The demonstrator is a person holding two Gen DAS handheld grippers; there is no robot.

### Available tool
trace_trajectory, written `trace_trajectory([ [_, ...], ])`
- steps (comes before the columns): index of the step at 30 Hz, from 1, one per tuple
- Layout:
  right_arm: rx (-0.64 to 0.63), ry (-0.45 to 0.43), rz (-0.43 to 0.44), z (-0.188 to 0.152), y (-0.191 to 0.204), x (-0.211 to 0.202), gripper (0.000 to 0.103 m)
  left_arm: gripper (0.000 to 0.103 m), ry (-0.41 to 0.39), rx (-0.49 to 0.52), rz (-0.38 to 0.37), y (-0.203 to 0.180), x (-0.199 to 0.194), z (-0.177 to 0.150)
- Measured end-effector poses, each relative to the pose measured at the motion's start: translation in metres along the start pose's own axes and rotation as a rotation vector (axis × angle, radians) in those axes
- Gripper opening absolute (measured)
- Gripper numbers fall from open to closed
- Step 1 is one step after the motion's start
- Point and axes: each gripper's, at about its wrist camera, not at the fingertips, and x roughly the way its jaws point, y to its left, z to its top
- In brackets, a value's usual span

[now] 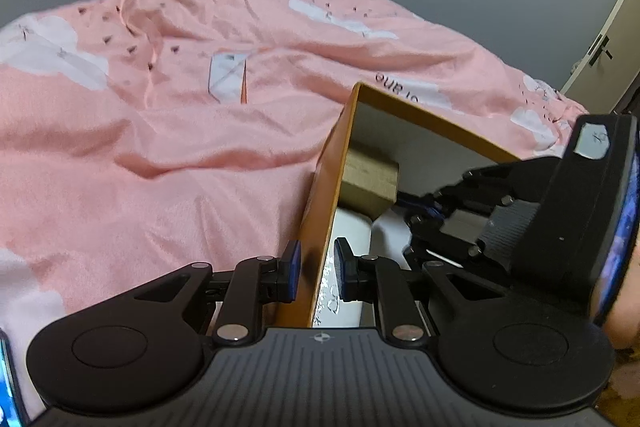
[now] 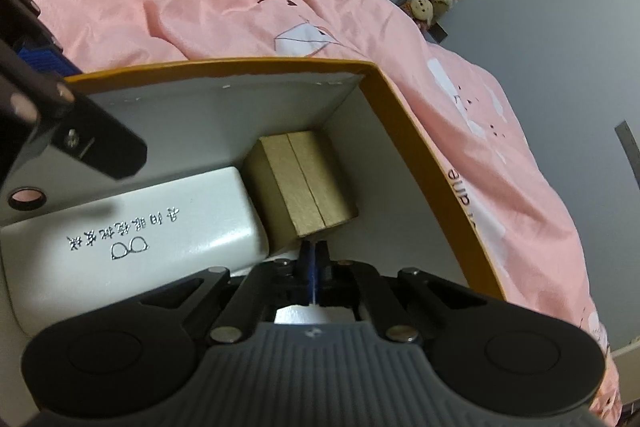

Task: Organize objects
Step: 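Withdraw both tools from the orange box back toward the pile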

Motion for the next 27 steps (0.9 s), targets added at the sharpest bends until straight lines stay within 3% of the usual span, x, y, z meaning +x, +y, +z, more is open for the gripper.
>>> trace_trajectory([
  [9,0.206,-0.022,-0.002,-0.012,-0.014,-0.058,0.003,0.026,-0.239,0.153,0.162,-0.029,-0.039,-0.009],
  [11,0.255,-0.041,-0.001,-0.016,-0.014,-0.076,0.009,0.029,-0.291,0.187,0.187,-0.035,-0.050,-0.011],
  [12,0.291,-0.051,-0.006,-0.018,-0.015,-0.087,0.017,0.030,-0.312,0.202,0.195,-0.038,-0.056,-0.012],
  [13,0.327,-0.055,-0.010,-0.021,-0.016,-0.096,0.032,0.032,-0.331,0.217,0.203,-0.041,-0.062,-0.012],
  [14,0.356,-0.061,-0.013,-0.024,-0.016,-0.104,0.038,0.034,-0.348,0.230,0.210,-0.045,-0.068,-0.013],
  [16,0.430,-0.076,-0.021,-0.029,-0.018,-0.120,0.042,0.035,-0.370,0.256,0.215,-0.051,-0.079,-0.016],
  [20,0.555,-0.112,-0.044,-0.042,-0.022,-0.153,0.042,0.048,-0.350,0.283,0.167,-0.058,-0.092,-0.026],
  [24,0.653,-0.149,-0.098,-0.061,-0.016,-0.184,0.052,0.049,-0.273,0.302,0.077,-0.058,-0.100,-0.037],
  [27,0.698,-0.147,-0.117,-0.075,-0.007,-0.202,0.052,0.049,-0.178,0.264,-0.031,-0.049,-0.106,-0.042],
])
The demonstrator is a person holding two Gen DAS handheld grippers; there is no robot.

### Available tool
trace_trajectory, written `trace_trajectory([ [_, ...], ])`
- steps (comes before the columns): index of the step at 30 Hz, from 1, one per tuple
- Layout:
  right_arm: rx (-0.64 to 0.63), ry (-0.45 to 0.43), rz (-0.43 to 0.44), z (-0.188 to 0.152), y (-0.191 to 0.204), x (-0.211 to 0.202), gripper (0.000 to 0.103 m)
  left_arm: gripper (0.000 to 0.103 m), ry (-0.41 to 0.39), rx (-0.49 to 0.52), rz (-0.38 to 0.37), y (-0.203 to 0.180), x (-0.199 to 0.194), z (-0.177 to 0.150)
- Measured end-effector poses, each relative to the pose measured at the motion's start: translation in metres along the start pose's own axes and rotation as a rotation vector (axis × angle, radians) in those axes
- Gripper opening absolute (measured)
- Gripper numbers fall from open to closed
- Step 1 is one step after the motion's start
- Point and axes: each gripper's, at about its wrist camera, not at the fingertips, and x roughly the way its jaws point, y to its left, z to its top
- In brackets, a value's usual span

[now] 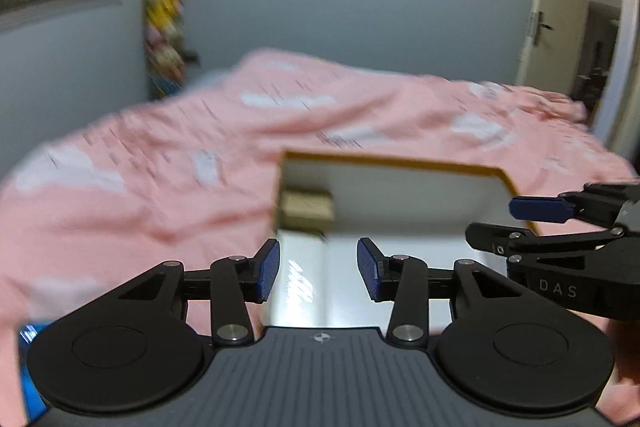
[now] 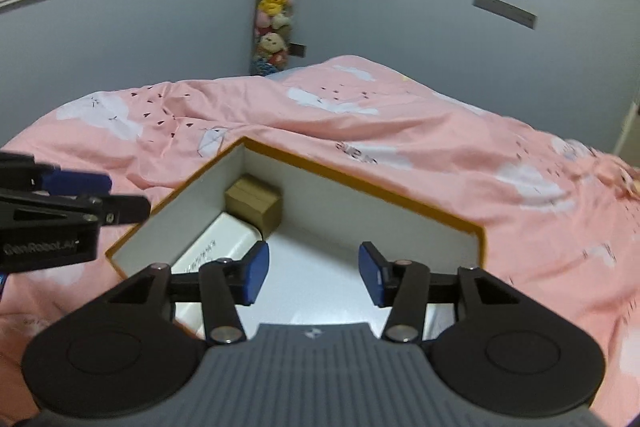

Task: Organize objects
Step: 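Withdraw both tools from the orange box back toward the pile, then grasp the dark grey box with the left tool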

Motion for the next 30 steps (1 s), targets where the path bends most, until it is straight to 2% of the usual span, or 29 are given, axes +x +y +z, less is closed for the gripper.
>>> trace_trajectory([
  [7,0.150,0.082,0.043,-0.037,-0.009,-0.030,0.052,0.049,0.180,-0.130,-0.214,0.018,-0.006,-0.027],
  [9,0.183,0.104,0.054,-0.048,-0.010,-0.039,0.051,0.049,0.218,-0.139,-0.241,0.018,-0.009,-0.037],
  [11,0.217,0.127,0.064,-0.057,-0.009,-0.043,0.051,0.055,0.262,-0.139,-0.249,0.017,-0.010,-0.047],
  [15,0.281,0.204,0.128,-0.075,-0.005,-0.045,0.050,0.058,0.373,-0.172,-0.261,0.018,-0.003,-0.066],
  [19,0.338,0.261,0.196,-0.088,0.001,-0.046,0.050,0.060,0.457,-0.209,-0.230,0.023,0.002,-0.083],
  [22,0.399,0.300,0.244,-0.095,0.002,-0.041,0.050,0.060,0.474,-0.227,-0.246,0.024,-0.001,-0.091],
  [30,0.495,0.382,0.290,-0.114,0.003,-0.034,0.048,0.062,0.501,-0.320,-0.315,0.024,0.012,-0.098],
])
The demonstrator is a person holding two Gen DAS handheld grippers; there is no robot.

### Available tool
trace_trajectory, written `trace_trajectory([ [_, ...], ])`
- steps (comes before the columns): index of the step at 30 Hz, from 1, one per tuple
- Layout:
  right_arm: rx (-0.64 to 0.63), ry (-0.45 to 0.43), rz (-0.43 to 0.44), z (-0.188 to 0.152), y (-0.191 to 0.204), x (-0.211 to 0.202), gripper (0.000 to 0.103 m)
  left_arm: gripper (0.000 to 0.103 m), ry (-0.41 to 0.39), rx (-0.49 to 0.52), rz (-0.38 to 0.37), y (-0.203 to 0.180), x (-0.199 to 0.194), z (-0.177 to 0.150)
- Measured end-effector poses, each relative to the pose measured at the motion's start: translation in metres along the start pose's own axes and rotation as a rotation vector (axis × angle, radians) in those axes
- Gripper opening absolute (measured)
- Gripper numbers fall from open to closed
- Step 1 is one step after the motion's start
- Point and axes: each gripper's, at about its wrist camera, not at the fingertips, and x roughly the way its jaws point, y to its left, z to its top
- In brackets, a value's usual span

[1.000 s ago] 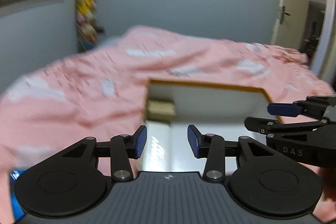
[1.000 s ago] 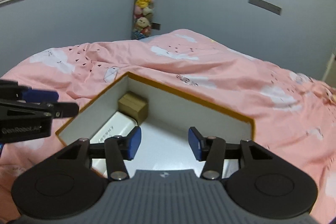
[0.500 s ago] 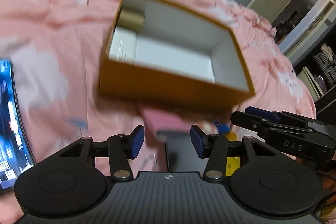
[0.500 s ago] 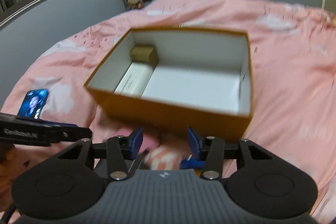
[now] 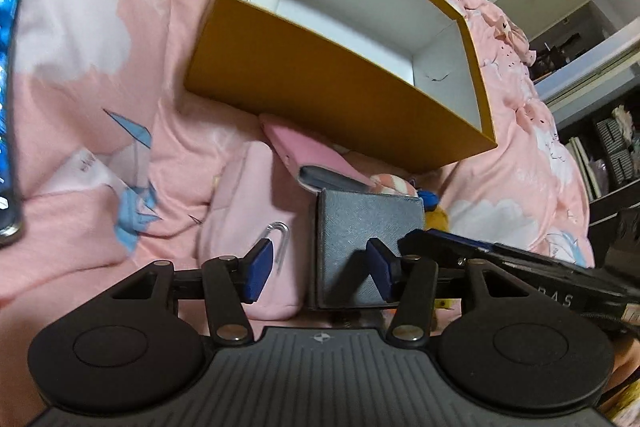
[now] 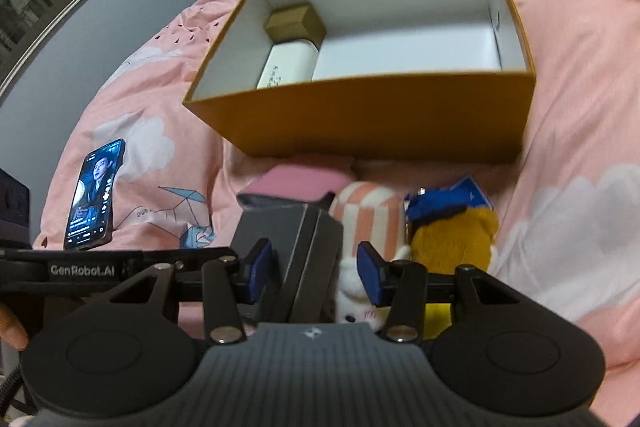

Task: Organize objects
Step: 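Grasp the dark grey box with the left tool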

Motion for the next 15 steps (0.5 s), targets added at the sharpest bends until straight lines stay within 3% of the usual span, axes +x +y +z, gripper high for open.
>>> trace_trajectory([
  [5,0.058,0.026,0.010,-0.002,-0.010,-0.001,0.035,0.069,0.023,-0.024,-0.027,0.000,0.013,0.001],
  [11,0.103,0.034,0.009,-0.007,-0.018,-0.004,0.027,0.081,0.086,-0.043,-0.083,0.002,0.032,0.003],
  [15,0.103,0.030,0.000,-0.007,-0.018,-0.005,0.025,0.082,0.079,-0.051,-0.101,0.003,0.034,0.005],
])
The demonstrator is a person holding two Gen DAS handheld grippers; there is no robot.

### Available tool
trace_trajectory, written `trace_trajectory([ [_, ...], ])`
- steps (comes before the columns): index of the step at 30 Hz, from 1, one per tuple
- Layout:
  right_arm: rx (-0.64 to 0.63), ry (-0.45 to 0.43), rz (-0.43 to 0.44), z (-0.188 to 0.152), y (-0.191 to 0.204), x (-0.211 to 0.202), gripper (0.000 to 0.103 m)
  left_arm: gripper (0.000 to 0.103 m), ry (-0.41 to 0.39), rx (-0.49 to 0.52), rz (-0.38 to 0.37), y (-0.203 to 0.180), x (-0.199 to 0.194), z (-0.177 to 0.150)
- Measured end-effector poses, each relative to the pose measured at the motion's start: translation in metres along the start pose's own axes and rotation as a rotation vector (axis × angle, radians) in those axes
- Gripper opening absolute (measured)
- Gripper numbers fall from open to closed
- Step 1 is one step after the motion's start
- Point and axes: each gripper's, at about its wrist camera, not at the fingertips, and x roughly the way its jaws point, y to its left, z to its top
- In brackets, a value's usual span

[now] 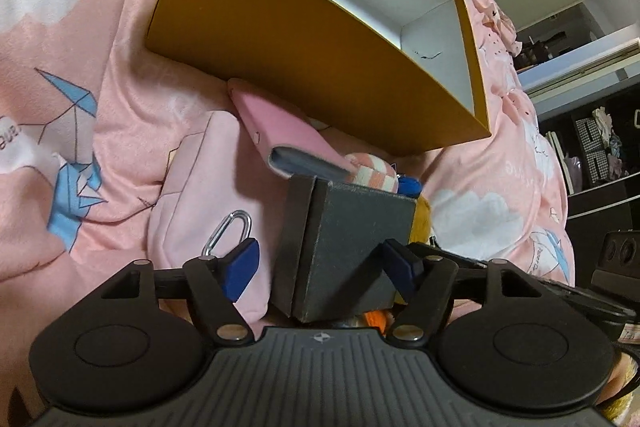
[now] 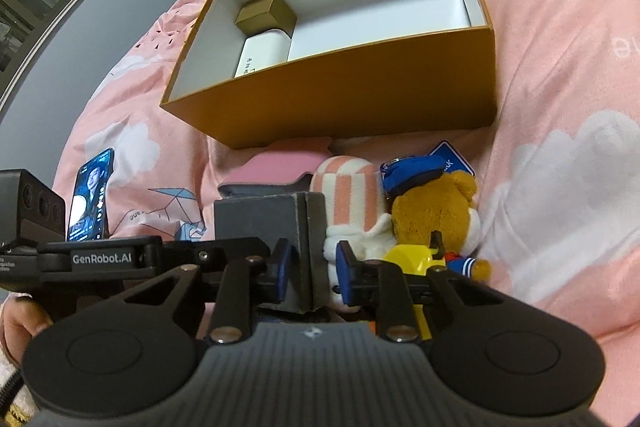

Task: Organize objects
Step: 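Grasp the dark grey box with the left tool, then grasp the dark photo card pack with the right tool while the left tool holds the grey box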

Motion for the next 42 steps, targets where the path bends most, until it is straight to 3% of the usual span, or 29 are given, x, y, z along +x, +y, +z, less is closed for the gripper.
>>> trace_trajectory([
  [6,-0.002,-0.003,-0.004,0.000,0.001,0.000,0.026,0.078,-0.008,0.012,-0.013,-0.003,0.002,0.000],
  [8,-0.003,-0.003,-0.007,0.000,0.001,0.000,0.026,0.067,-0.020,0.017,-0.022,-0.004,-0.001,-0.001],
  [16,-0.028,-0.025,-0.056,0.000,0.006,-0.004,0.026,0.049,-0.077,0.066,0.011,-0.016,-0.019,-0.007],
  [26,-0.050,-0.020,-0.082,-0.001,0.020,-0.004,0.027,0.043,-0.113,0.189,0.148,-0.034,-0.053,-0.016],
  [30,-0.083,0.023,-0.087,-0.001,0.031,0.000,0.027,0.042,-0.140,0.223,0.187,-0.037,-0.072,-0.019],
  [33,-0.114,0.063,-0.080,-0.002,0.042,0.004,0.038,0.042,-0.156,0.237,0.219,-0.036,-0.082,-0.019],
  [38,-0.166,0.135,-0.078,-0.005,0.062,0.016,0.048,0.042,-0.163,0.224,0.266,-0.025,-0.087,-0.020],
  [42,-0.249,0.223,-0.113,-0.011,0.078,0.033,0.060,0.042,-0.171,0.202,0.251,-0.016,-0.088,-0.023],
])
